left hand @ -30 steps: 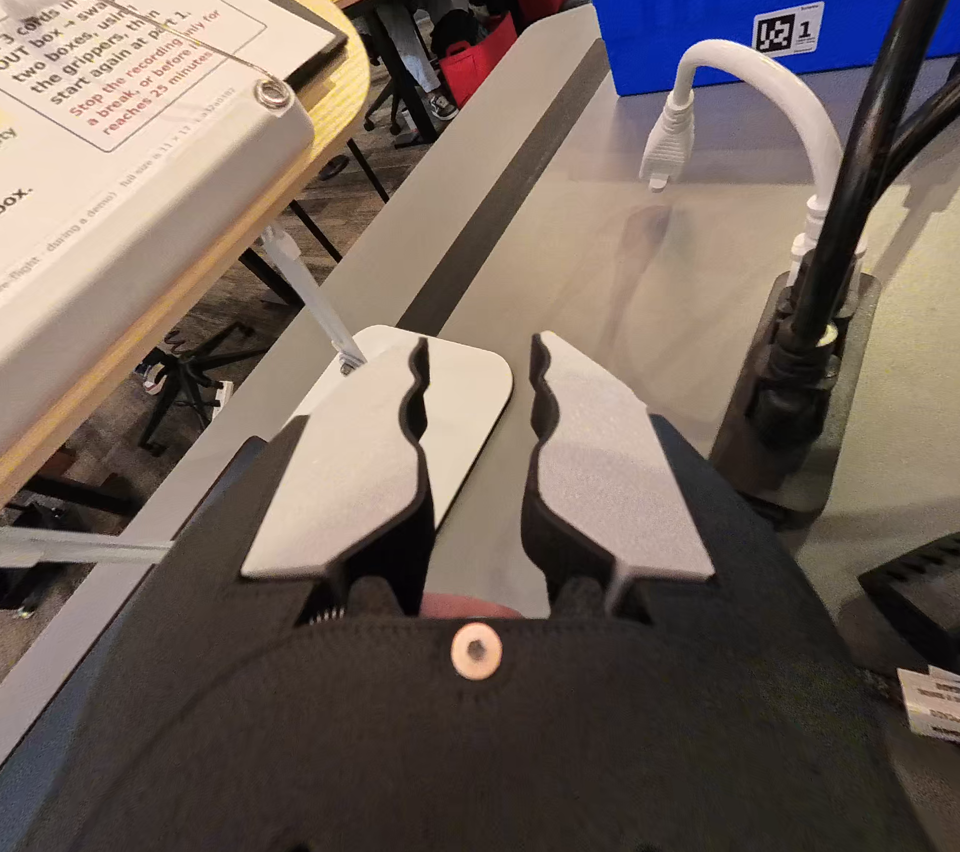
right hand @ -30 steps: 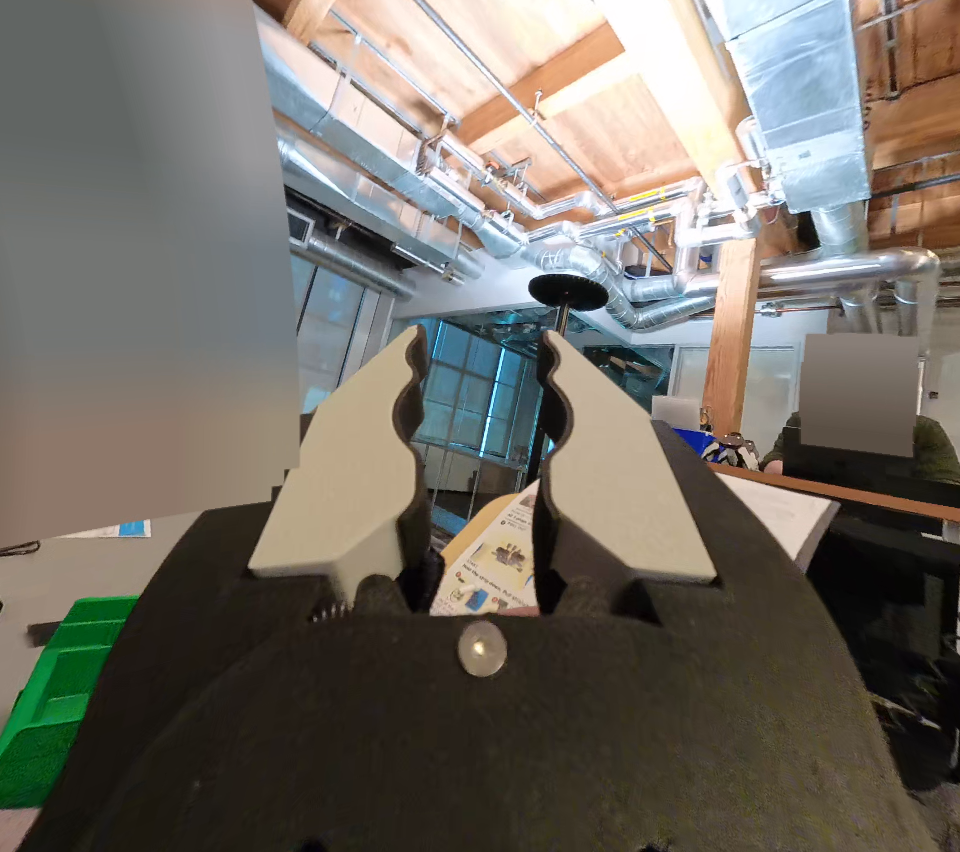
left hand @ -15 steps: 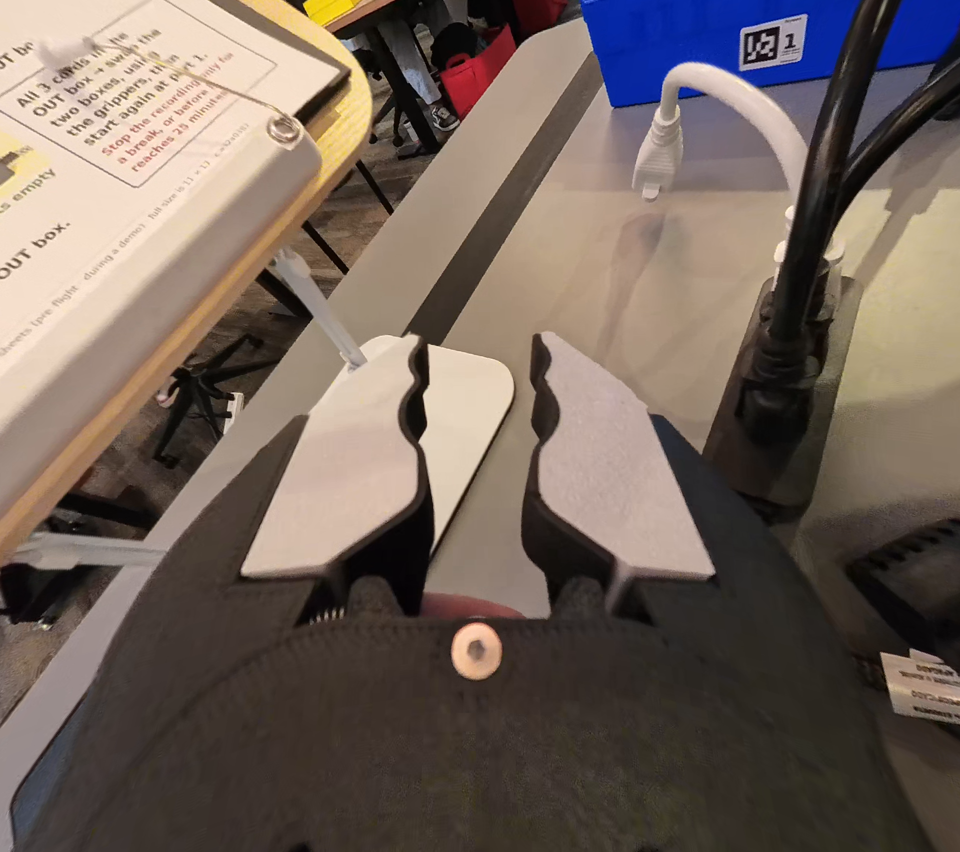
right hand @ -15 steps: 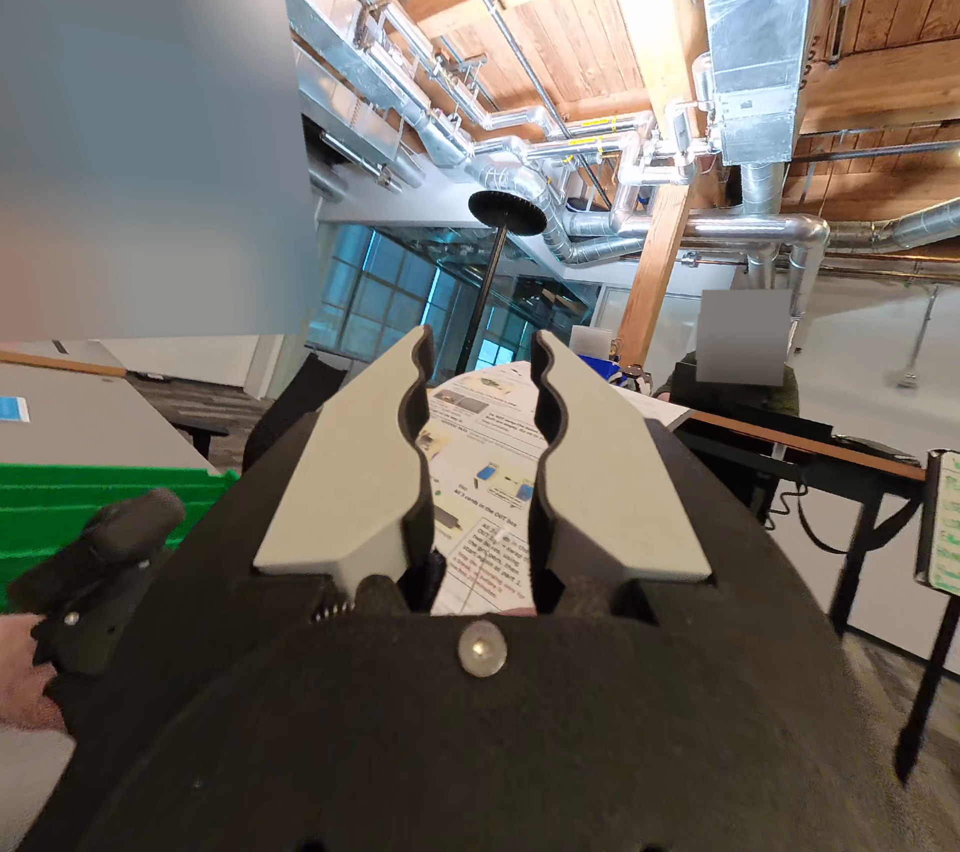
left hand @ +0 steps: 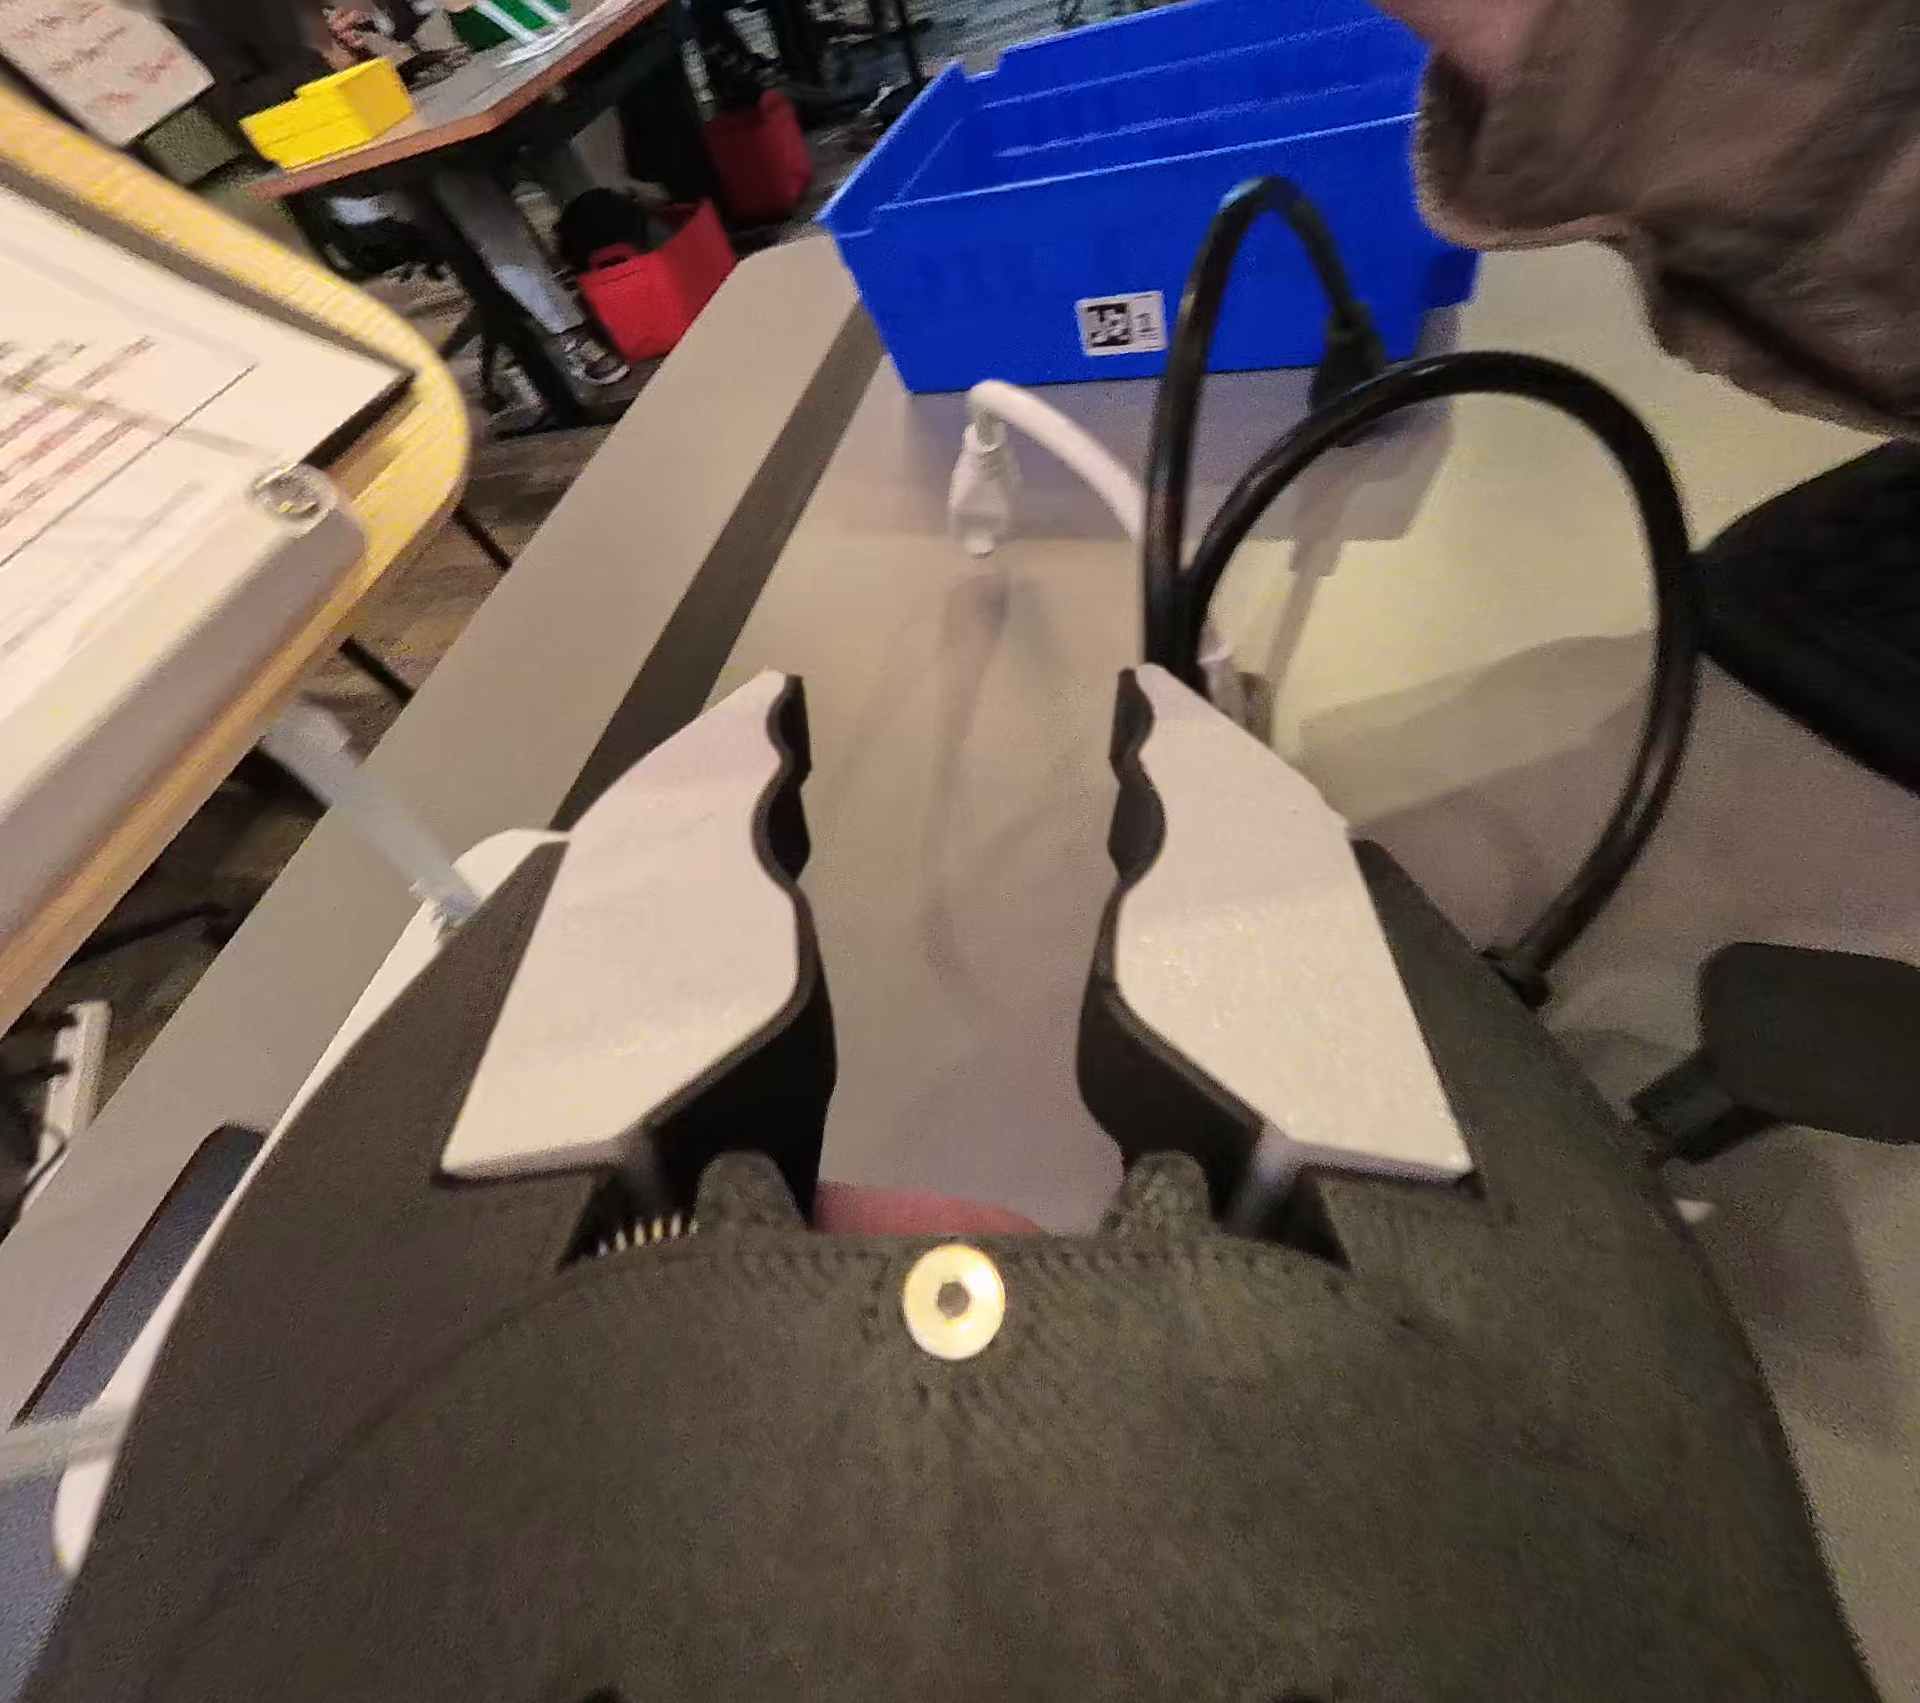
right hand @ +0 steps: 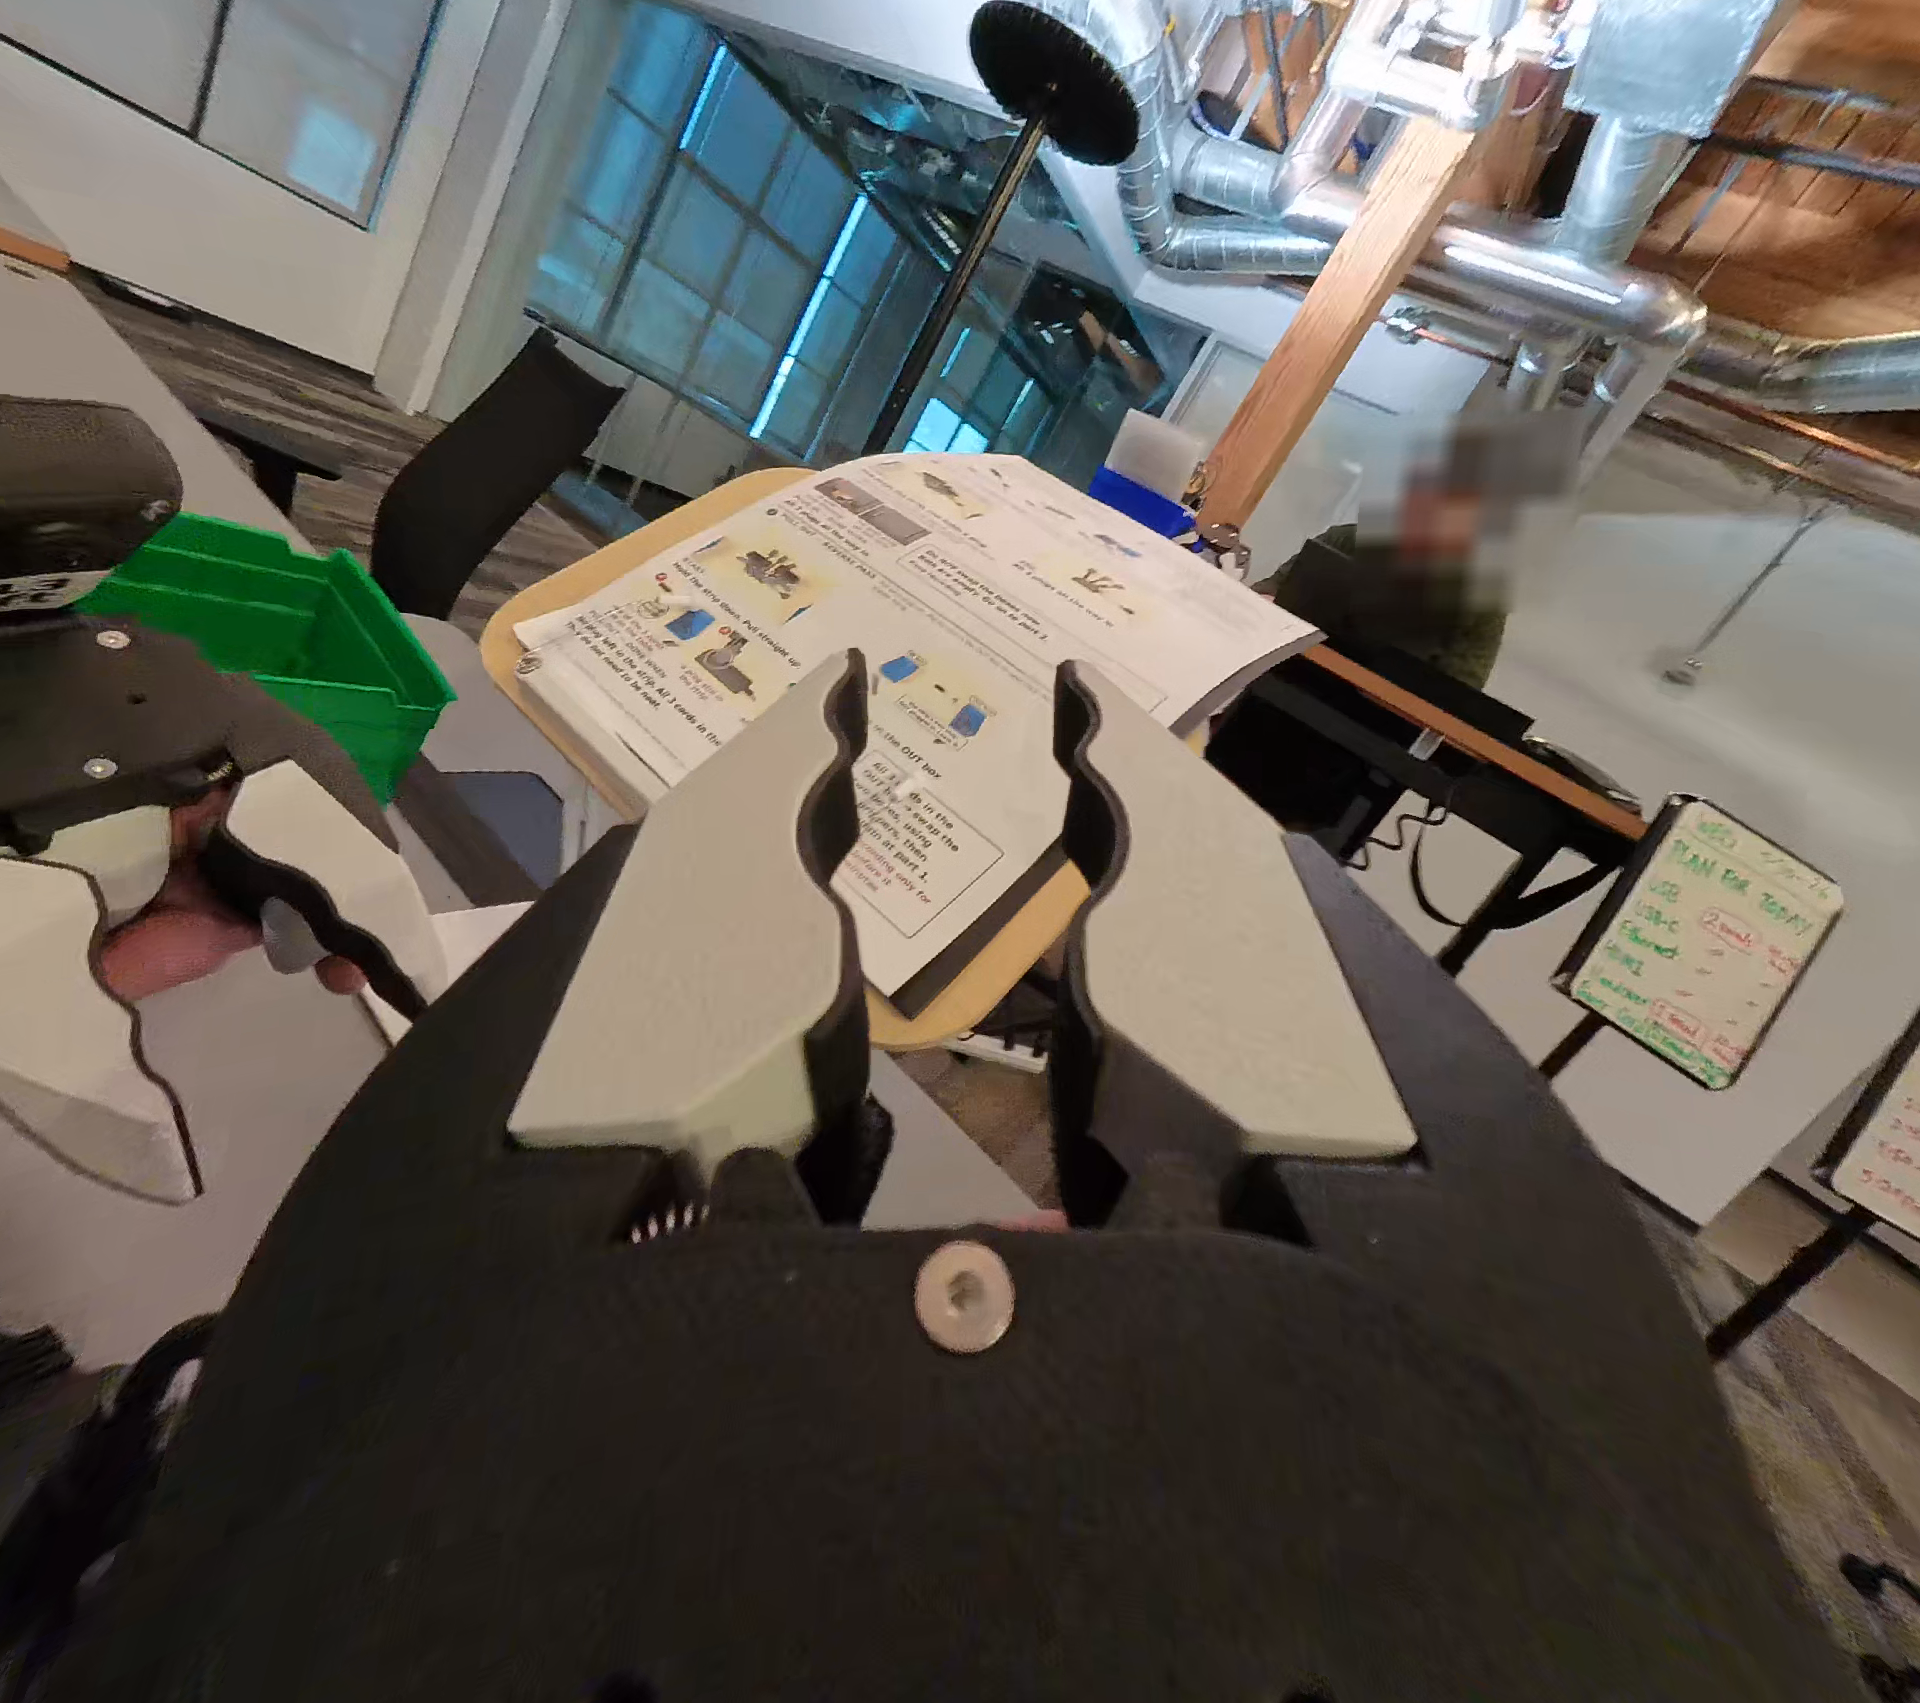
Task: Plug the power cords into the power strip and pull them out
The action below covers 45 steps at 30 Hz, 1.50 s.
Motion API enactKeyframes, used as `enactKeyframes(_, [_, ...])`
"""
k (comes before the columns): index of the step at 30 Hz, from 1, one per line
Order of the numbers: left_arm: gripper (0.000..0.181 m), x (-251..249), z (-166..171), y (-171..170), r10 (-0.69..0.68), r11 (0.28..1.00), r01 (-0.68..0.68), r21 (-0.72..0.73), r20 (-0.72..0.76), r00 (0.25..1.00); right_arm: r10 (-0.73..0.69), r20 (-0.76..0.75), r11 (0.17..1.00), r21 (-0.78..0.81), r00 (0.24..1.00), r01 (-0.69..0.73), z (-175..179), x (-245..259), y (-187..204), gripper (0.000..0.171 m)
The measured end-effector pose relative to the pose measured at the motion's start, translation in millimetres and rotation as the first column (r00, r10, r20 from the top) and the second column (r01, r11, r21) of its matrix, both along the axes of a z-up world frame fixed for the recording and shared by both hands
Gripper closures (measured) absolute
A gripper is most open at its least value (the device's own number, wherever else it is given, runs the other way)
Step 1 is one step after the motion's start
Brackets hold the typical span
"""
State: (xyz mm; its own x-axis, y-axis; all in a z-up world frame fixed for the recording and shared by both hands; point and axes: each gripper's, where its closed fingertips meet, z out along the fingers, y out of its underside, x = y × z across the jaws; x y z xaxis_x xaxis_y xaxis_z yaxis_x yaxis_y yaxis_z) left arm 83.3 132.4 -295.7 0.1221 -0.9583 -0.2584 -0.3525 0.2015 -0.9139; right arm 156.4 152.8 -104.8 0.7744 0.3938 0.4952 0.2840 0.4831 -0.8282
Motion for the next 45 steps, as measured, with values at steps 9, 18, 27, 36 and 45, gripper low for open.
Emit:
enactKeyframes(9, [0.172,37,-35,-30,-0.047,0.998,0.053,0.04,-0.144,0.989,0.126,0.154,0.981,-0.163,0.98,-0.101,-25,-25,-6,0.139])
enactKeyframes(18, [0.172,20,-35,-14,-0.01,1.0,0.014,0.02,-0.169,0.986,0.169,0.268,0.949,-0.303,0.948,-0.083,-46,-33,-11,0.138])
enactKeyframes(27, [0.172,-26,-38,26,0.141,0.983,-0.169,-0.076,-0.281,0.949,0.454,0.371,0.666,-0.746,0.81,-0.031,-139,-34,-50,0.145])
enactKeyframes(36, [0.156,-44,-40,5,0.073,0.988,-0.125,-0.093,-0.431,0.899,0.401,0.384,0.504,-0.851,0.832,0.15,-200,-34,-14,0.152])
enactKeyframes(45, [0.164,-39,-39,-20,0.021,0.998,-0.045,-0.033,-0.523,0.852,0.348,0.354,0.554,-0.825,0.868,0.115,-198,-58,10,0.165])
